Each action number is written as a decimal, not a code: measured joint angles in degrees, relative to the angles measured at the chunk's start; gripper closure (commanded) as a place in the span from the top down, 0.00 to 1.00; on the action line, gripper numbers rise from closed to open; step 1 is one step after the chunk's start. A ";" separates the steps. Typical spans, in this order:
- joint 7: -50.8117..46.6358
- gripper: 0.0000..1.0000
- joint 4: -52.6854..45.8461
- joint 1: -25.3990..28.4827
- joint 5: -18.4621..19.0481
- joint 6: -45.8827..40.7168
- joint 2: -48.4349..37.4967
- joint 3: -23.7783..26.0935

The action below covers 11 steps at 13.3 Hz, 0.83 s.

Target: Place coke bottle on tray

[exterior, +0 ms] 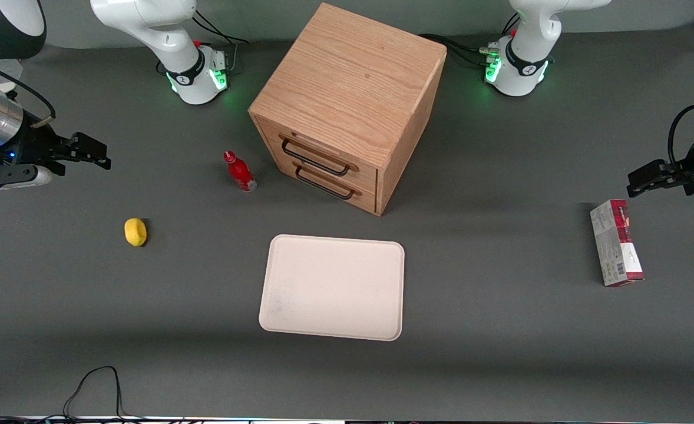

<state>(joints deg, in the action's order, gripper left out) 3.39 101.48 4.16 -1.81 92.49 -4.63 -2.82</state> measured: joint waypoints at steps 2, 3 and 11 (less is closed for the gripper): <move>0.28 1.00 -1.05 0.00 -0.11 -0.48 0.49 0.18; 0.59 1.00 -1.39 0.02 -0.11 -0.57 0.68 0.29; 0.83 1.00 -3.03 0.42 -0.11 -1.16 3.65 0.54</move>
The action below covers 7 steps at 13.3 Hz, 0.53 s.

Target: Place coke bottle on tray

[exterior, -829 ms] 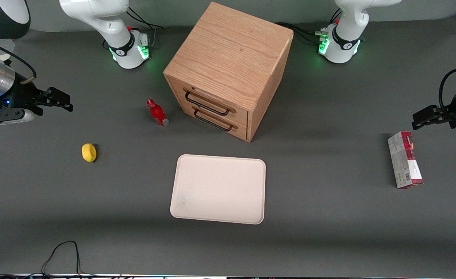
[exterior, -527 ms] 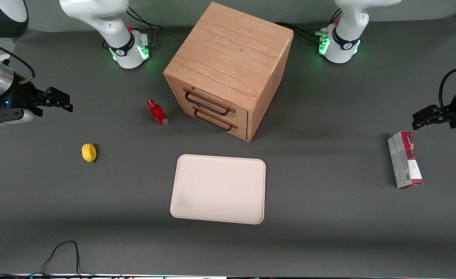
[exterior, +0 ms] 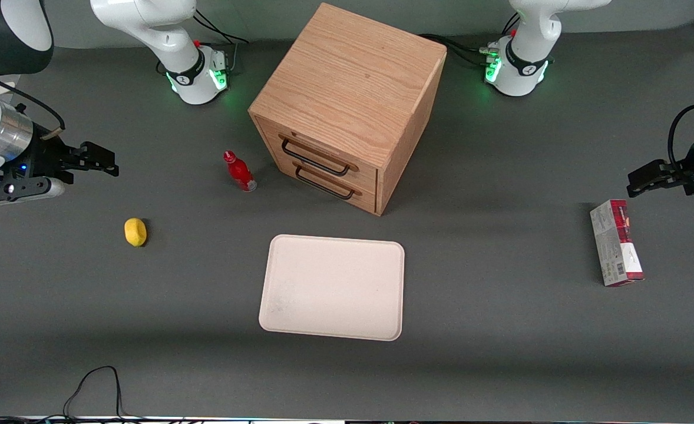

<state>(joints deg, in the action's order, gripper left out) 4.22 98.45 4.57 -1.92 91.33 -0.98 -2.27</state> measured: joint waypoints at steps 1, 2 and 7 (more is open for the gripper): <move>0.00 1.00 -0.19 0.00 0.00 -0.03 0.17 0.00; -0.01 1.00 -0.30 0.00 0.00 -0.04 0.31 0.00; -0.32 1.00 -0.45 0.01 -0.04 -0.04 0.37 0.00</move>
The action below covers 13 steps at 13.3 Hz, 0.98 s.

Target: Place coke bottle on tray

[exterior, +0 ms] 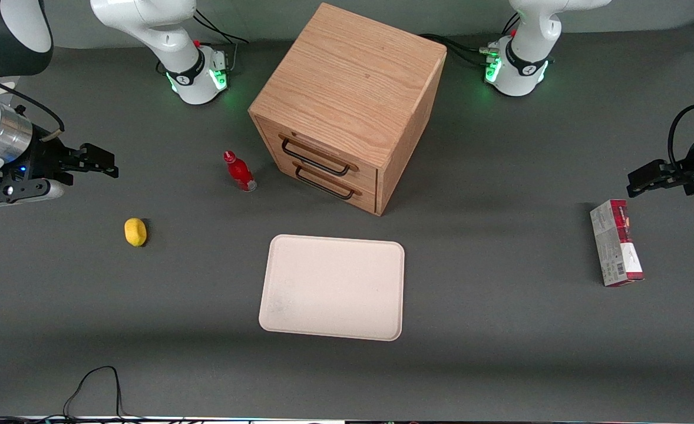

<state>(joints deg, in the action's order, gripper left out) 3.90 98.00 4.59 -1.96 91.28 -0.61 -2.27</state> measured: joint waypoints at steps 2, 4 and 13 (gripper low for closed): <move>-0.02 1.00 -0.04 0.00 -0.07 0.00 0.13 0.00; -0.73 1.00 -0.99 0.03 -0.19 0.00 0.74 0.12; -25.38 1.00 -18.39 14.78 -0.56 -5.03 15.34 4.48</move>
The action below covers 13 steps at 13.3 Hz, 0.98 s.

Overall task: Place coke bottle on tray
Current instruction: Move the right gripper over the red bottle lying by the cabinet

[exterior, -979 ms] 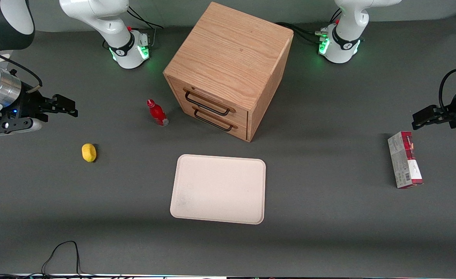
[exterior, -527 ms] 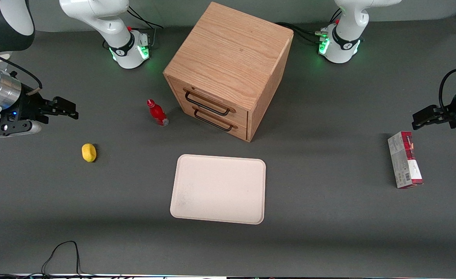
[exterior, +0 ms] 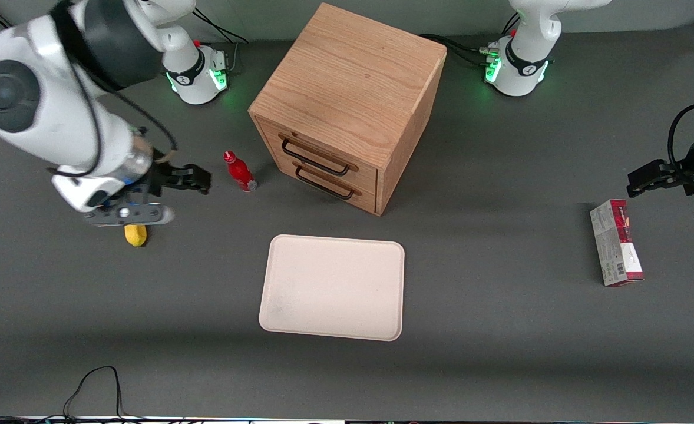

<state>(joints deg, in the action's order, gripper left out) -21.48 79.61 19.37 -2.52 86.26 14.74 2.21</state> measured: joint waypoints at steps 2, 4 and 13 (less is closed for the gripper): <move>-0.49 1.00 1.15 0.73 0.01 -0.88 -0.47 -0.02; -0.49 1.00 5.39 0.54 0.01 0.32 -2.71 -0.22; -0.49 1.00 46.46 2.32 0.01 29.22 -20.80 -0.13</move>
<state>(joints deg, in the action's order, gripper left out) -21.96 126.07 21.69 -2.51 115.48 -6.06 2.08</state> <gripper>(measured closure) 0.000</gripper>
